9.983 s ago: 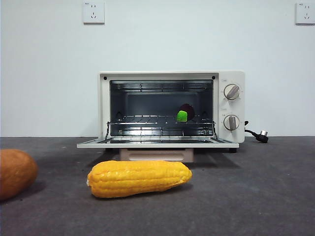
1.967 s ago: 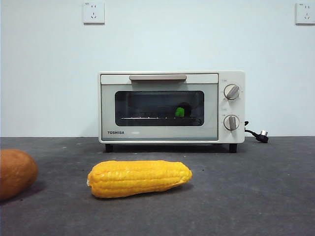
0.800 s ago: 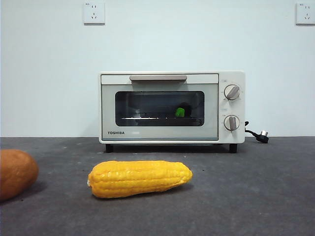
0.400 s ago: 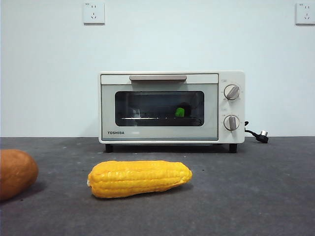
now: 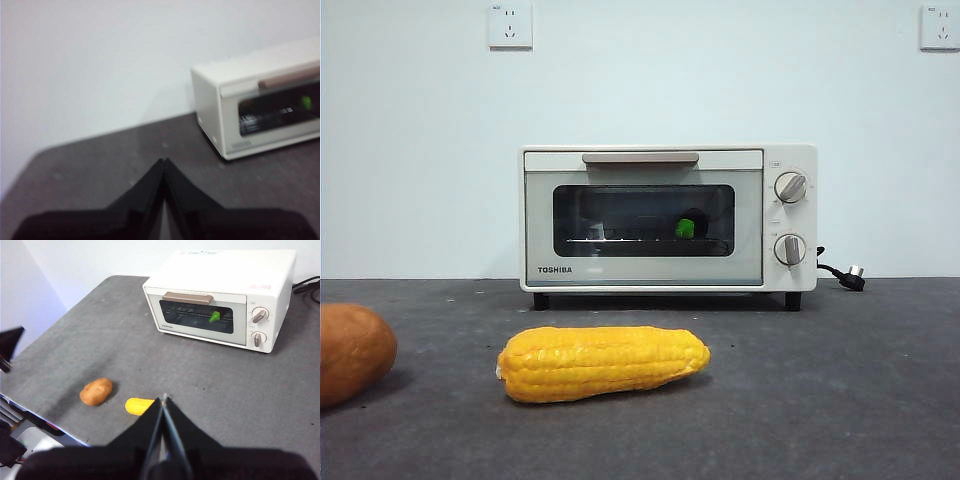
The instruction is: Take the eggplant from the table,put the eggplant in the oven
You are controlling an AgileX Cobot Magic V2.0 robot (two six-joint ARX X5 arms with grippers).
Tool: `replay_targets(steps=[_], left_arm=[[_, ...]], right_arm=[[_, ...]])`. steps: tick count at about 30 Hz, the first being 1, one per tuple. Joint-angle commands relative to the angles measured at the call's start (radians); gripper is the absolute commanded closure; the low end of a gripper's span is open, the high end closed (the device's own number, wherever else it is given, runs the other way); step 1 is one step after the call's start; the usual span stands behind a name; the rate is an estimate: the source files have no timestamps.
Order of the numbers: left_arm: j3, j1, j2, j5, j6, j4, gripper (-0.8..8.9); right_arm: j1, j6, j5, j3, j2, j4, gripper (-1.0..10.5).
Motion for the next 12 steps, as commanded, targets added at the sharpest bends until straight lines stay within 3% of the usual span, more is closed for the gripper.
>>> replay_targets(steps=[1, 12], left_arm=[[-0.077, -0.012, -0.048, -0.001, -0.039, 0.019, 8.17], [-0.299, -0.028, -0.09, -0.01, -0.123, 0.035, 8.17]], right_arm=[[0.001, -0.007, 0.005, -0.006, 0.001, -0.024, 9.5], [0.001, -0.007, 0.005, -0.006, 0.019, -0.024, 9.5]])
